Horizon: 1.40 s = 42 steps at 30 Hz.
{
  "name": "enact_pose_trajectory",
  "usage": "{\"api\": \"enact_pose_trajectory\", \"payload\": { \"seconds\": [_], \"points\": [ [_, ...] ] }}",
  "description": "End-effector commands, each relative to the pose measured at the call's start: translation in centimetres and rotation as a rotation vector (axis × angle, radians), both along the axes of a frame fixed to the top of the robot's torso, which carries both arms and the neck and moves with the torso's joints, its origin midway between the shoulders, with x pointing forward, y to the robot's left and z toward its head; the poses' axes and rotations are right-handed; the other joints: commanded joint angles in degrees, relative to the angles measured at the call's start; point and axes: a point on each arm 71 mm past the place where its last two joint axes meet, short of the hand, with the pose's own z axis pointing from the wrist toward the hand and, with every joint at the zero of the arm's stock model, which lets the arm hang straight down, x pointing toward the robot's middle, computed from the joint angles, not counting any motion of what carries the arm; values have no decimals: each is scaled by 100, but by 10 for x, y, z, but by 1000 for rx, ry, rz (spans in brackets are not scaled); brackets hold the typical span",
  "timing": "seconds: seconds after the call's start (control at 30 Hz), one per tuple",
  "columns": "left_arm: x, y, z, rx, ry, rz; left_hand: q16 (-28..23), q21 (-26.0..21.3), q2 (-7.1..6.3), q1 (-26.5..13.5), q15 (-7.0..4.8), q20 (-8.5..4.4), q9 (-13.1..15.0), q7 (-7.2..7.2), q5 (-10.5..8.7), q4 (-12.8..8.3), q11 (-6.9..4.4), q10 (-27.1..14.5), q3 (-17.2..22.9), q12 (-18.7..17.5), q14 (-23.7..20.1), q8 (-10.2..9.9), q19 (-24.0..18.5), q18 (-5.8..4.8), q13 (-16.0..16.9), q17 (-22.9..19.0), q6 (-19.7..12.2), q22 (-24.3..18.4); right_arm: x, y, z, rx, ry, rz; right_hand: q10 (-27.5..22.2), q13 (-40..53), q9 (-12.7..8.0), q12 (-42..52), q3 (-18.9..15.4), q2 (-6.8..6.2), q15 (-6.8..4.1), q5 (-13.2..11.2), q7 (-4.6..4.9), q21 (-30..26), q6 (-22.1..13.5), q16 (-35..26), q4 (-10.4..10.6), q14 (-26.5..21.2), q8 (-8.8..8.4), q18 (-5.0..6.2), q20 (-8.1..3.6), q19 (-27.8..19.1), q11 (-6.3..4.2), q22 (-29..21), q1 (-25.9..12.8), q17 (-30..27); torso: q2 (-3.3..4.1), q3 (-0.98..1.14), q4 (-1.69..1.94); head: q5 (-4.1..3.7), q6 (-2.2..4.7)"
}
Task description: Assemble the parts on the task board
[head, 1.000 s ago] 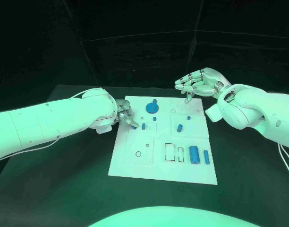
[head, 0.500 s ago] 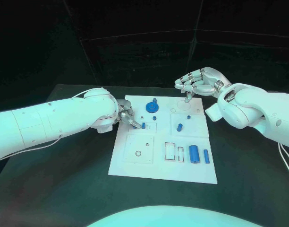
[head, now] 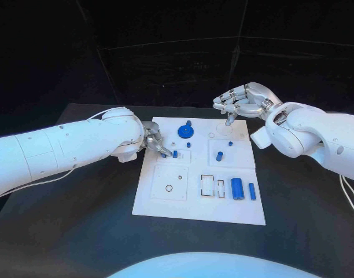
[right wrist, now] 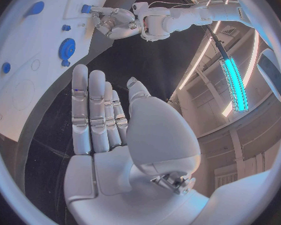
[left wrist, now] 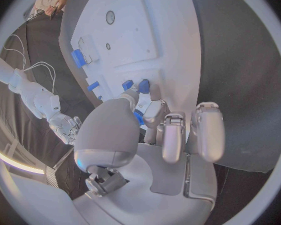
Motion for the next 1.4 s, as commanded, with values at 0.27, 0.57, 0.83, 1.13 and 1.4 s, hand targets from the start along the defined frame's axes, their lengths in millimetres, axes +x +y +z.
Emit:
{"api": "enact_pose_trajectory", "payload": {
  "seconds": [0.27, 0.57, 0.83, 1.13, 1.4],
  "points": [
    [3, 2, 1, 11, -7, 11, 18, 30, 128, 86, -44, -37, -8, 9, 6, 3, 12, 7, -80, 23, 605, -11, 165, 15, -5, 1509, 6, 383, 0, 1, 2, 4, -9, 4, -35, -7, 7, 38, -30, 0, 10, 22, -2, -38, -27, -39, 12, 12, 33, 71, -10, 43, -16, -10, 54, 6, 4, -3, 4, 0, 2],
    [2, -1, 1, 10, -5, 4, 18, 33, 127, 112, -41, -36, -9, 15, 5, 40, 17, 8, -211, 28, 605, -10, 167, 13, 1, 1509, 1, 391, -1, 1, 2, 4, -9, 4, -35, -7, 7, 38, -30, 0, 10, 22, -2, -38, -27, -39, 12, 12, 33, 71, -10, 43, -16, -10, 54, 6, 0, -1, 5, -6, -1],
    [2, -2, 1, 2, -9, 7, 18, 32, 130, 111, -39, -35, -11, 16, 6, 73, 19, 7, -284, 28, 605, -8, 168, 13, 1, 1509, 3, 393, 0, 1, 2, 4, -9, 4, -35, -7, 7, 38, -30, 0, 10, 22, -2, -38, -27, -39, 12, 12, 33, 71, -10, 43, -16, -10, 54, 6, 0, 0, 2, -14, -1],
    [2, -3, 1, -17, 4, 12, 18, 33, 169, 237, -39, -35, -15, 17, 4, 72, 18, 2, -422, 21, 605, -6, 171, 11, -6, 1509, -2, 403, 0, 2, 2, 4, -9, 5, -35, -7, 7, 38, -30, 0, 10, 22, -2, -38, -27, -39, 12, 12, 33, 71, -10, 43, -16, -10, 54, 6, 1, -2, 1, -20, -4],
    [2, -1, 1, -20, 9, 16, 18, 36, 110, 115, -35, -30, -24, 20, 2, 268, 23, 2, -778, 21, 605, -7, 175, 10, -7, 1509, 7, 417, 0, 2, 2, 3, -9, 4, -35, -7, 7, 38, -30, 0, 10, 22, -2, -38, -27, -39, 12, 12, 33, 71, -10, 43, -16, -10, 54, 6, 1, -1, 3, -22, -12]
  ]
}}
